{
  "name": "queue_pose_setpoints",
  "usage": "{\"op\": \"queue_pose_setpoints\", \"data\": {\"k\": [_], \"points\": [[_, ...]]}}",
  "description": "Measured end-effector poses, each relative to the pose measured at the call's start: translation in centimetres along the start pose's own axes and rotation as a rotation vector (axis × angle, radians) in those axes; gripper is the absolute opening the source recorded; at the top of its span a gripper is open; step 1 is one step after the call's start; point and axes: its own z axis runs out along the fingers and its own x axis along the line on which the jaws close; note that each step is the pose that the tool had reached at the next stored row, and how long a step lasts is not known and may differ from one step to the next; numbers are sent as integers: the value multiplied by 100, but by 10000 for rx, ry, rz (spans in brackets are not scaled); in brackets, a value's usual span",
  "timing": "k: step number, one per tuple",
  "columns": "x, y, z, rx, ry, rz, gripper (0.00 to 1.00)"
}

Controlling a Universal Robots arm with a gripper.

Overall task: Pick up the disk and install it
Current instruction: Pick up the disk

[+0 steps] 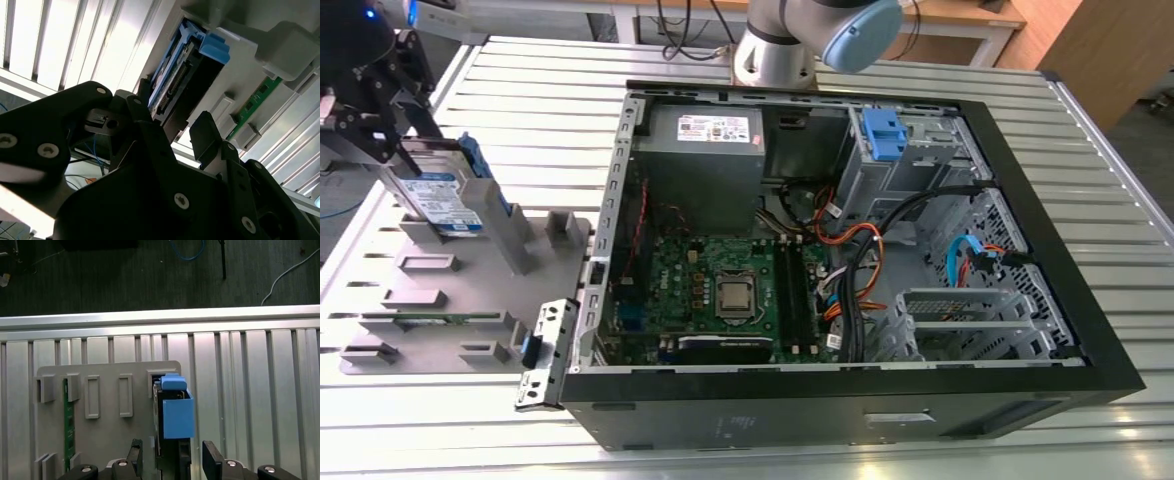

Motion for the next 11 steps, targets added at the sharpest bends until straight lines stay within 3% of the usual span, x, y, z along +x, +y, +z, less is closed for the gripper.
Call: {"op": "queue_pose_setpoints", "data": {"k": [11], "points": [[-10, -24, 9, 1, 0, 0, 59]]}}
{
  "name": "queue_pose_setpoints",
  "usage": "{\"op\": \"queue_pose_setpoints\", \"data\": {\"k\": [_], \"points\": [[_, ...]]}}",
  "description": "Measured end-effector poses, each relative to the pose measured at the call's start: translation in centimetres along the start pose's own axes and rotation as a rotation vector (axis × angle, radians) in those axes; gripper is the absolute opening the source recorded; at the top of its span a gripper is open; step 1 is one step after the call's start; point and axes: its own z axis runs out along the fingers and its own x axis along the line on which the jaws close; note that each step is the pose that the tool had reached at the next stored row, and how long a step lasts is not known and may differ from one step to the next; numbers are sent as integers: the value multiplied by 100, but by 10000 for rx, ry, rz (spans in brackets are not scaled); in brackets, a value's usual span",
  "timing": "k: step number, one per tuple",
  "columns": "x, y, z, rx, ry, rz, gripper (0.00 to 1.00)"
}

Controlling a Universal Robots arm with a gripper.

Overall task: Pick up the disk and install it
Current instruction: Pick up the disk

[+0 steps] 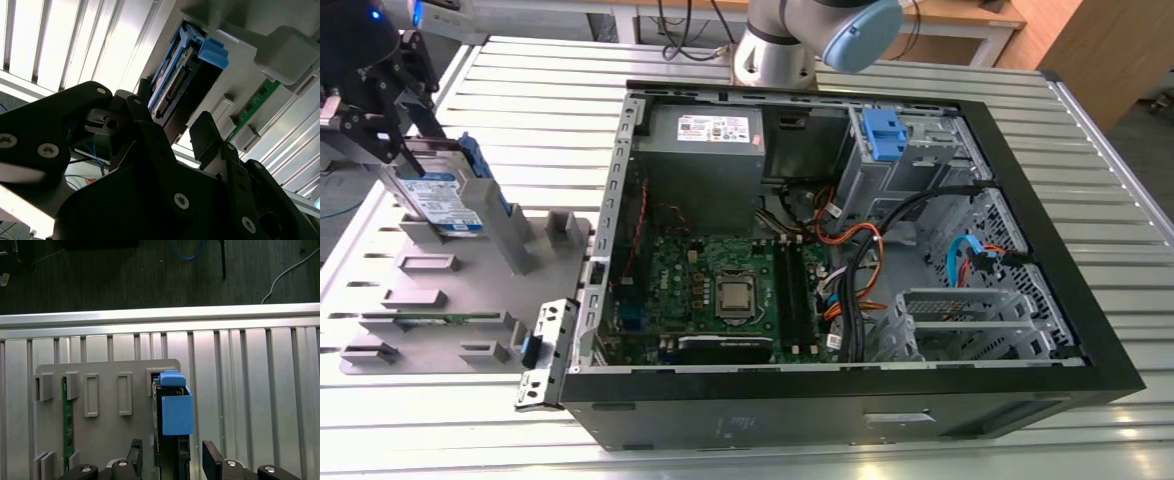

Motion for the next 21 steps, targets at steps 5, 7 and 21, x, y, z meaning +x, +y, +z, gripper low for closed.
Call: {"op": "queue_pose_setpoints", "data": {"k": [5, 7, 21], "points": [[0, 0, 0, -1, 0, 1, 59], [0, -1, 0, -1, 0, 1, 59], [0, -2, 0, 0, 0, 0, 42]]}}
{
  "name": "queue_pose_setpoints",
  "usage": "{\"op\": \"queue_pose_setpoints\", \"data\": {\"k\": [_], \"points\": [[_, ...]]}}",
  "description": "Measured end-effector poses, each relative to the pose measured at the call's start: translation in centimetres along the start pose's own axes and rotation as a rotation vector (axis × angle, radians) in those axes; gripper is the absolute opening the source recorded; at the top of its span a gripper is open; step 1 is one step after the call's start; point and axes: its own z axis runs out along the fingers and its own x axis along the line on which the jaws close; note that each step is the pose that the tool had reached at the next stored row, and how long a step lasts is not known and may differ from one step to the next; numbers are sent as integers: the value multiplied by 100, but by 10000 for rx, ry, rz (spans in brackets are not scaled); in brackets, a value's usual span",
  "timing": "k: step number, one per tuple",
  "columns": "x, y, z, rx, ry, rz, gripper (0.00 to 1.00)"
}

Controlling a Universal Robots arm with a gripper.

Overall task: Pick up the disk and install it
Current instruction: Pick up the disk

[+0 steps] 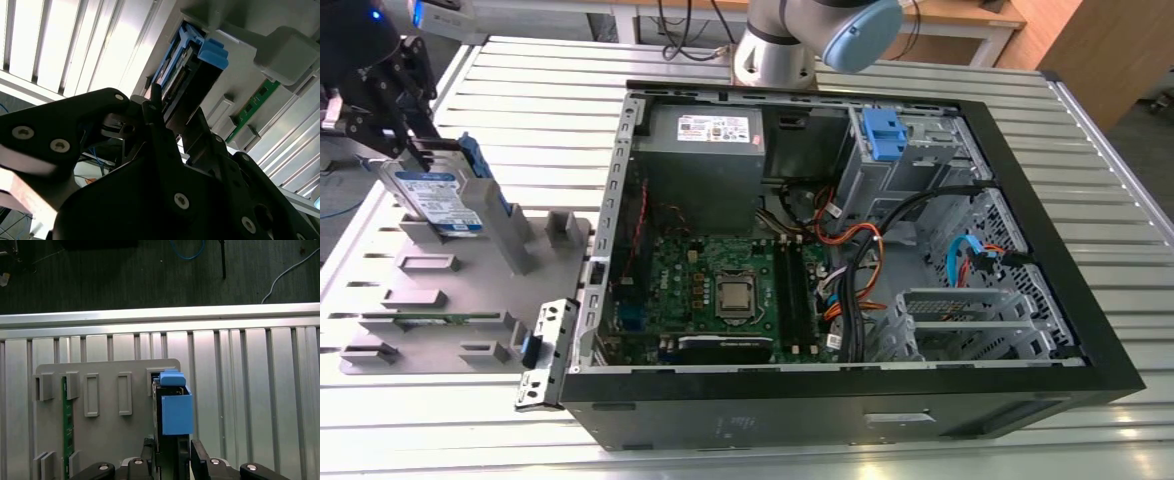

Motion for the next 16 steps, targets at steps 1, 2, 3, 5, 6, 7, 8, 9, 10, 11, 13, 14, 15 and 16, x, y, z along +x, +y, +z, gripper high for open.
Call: {"op": "queue_pose_setpoints", "data": {"k": [1, 2, 3, 5, 6, 7, 8, 9, 10, 11, 13, 14, 15, 16], "points": [[0, 0, 0, 0, 0, 0, 42], [0, 0, 0, 0, 0, 0, 42], [0, 0, 0, 0, 0, 0, 42], [0, -1, 0, 0, 0, 0, 42], [0, -1, 0, -1, 0, 0, 42], [0, -2, 0, -1, 0, 0, 42], [0, -2, 0, -1, 1, 0, 42], [0, -2, 0, 0, 0, 0, 42], [0, -1, -1, -2, 2, 0, 42], [1, 2, -1, -2, 2, -1, 42], [1, 10, 1, 0, 0, 0, 42], [1, 15, 1, 0, 0, 0, 42], [2, 18, 1, -1, 0, -1, 42], [2, 20, 2, -1, 0, -1, 42]]}}
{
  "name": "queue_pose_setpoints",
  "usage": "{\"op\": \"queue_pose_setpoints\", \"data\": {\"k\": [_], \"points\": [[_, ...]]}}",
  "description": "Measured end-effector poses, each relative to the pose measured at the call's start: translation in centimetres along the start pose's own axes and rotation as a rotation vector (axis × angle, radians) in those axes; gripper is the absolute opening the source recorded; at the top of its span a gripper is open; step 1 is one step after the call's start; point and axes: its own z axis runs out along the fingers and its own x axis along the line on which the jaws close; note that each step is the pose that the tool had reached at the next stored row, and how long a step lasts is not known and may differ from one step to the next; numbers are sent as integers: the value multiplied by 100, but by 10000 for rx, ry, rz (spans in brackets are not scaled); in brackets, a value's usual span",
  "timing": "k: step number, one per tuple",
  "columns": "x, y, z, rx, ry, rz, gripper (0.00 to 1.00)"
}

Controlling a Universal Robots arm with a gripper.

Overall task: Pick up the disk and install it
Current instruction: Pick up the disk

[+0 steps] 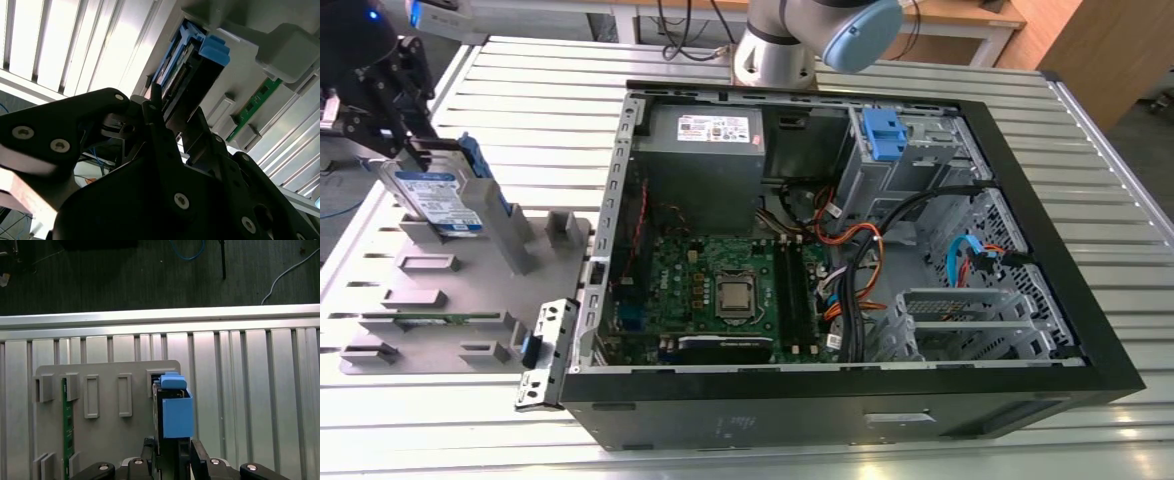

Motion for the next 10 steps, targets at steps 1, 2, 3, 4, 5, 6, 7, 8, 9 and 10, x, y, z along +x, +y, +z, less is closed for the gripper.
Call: {"op": "queue_pose_setpoints", "data": {"k": [1, 2, 3, 4, 5, 6, 7, 8, 9, 10], "points": [[0, 4, 0, 0, 0, 1, 42], [0, 4, 0, 0, 0, 1, 42], [3, 5, 0, 0, 0, 1, 42], [7, 5, 1, 1, 0, 1, 42], [9, 6, 0, 0, 0, 2, 42], [10, 5, 0, 0, 0, 2, 42], [11, 6, 0, 0, 0, 1, 42], [11, 6, 1, 1, 0, 1, 42], [11, 7, 0, 0, 0, 1, 42], [11, 7, 0, 0, 0, 1, 42]]}}
